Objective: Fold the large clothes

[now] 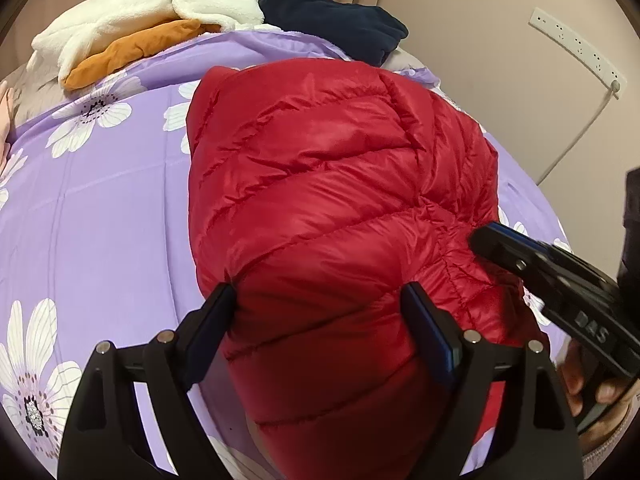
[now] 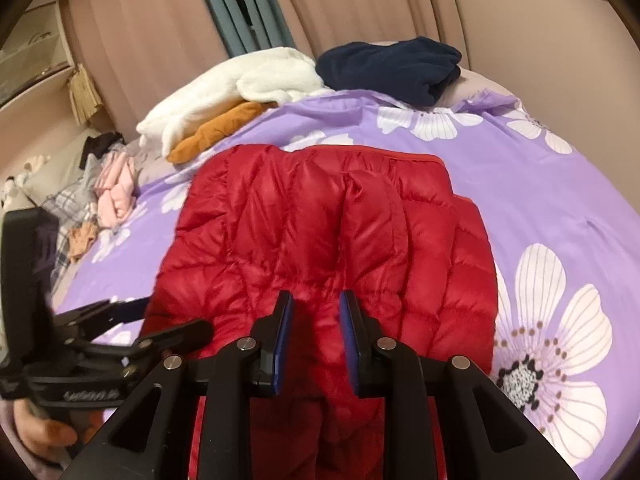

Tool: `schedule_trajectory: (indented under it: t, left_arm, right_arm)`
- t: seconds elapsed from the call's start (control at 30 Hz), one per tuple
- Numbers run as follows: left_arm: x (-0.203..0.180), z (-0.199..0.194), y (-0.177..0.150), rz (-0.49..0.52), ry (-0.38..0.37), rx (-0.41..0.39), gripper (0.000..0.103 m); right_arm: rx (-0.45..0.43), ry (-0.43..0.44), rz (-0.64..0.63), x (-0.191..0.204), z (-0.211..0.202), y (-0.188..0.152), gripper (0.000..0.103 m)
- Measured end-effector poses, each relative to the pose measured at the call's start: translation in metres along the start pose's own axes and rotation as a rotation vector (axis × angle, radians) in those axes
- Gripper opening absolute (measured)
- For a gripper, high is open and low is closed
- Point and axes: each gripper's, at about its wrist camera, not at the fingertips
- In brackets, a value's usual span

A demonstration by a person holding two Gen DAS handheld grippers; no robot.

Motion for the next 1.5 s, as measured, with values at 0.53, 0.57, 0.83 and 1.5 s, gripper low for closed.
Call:
schedule_trajectory:
  t: [0.53,0.57,0.83,1.5]
  left_arm:
    - [-0.007,0.000,-0.006,0.023,0.017,-0.003,0.088]
    - [-0.005,0.000,-0.006,0.020,0.016,-0.002,0.088]
    - [0.008,-0.016,-0.008,-0.059,-0.032,-0.015,0.088]
    - [0.101,-0.009,-0.019,-0.532,-0.336,-0.060,0.089]
  right_arm:
    - [0.069,-0.046,-0.069,-0.001,0.006,-0.026,0.031]
    - [0.071,-0.037,-0.059,-0.002,0.006,-0.026,0.031]
    - [0.065,-0.015,-0.037,-0.004,0.000,-0.029,0.034]
    - [0.077,0.029,0.027,-0.018,0.002,-0.026,0.045]
Point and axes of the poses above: each gripper's, at about its wrist camera, not at the fingertips, and z roughly the way its jaws point, x to its left, y to its top, and after that the axes turned 1 degree about -z, right-handed
